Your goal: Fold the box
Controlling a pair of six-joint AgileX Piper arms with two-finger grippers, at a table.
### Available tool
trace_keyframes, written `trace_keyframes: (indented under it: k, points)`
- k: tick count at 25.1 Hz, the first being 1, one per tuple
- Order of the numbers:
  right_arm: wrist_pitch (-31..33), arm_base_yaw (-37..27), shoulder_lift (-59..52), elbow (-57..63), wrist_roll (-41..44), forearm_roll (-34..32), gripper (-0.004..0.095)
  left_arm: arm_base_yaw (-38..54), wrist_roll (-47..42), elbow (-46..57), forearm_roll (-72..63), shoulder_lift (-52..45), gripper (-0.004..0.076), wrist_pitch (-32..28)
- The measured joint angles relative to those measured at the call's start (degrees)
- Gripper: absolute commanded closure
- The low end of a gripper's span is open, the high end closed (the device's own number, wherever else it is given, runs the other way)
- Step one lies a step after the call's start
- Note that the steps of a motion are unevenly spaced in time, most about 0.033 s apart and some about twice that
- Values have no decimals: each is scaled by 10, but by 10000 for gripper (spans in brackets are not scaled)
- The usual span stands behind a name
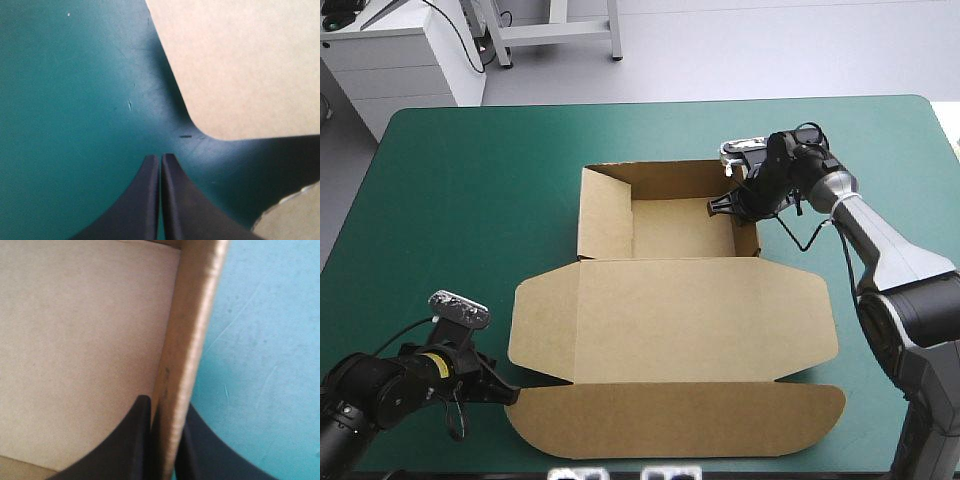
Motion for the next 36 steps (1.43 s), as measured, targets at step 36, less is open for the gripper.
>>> trace_keyframes:
  k: [36]
  points:
    - [-19,-383,70,-127,6,-87,900,0,-2,2,-1,0,732,-53]
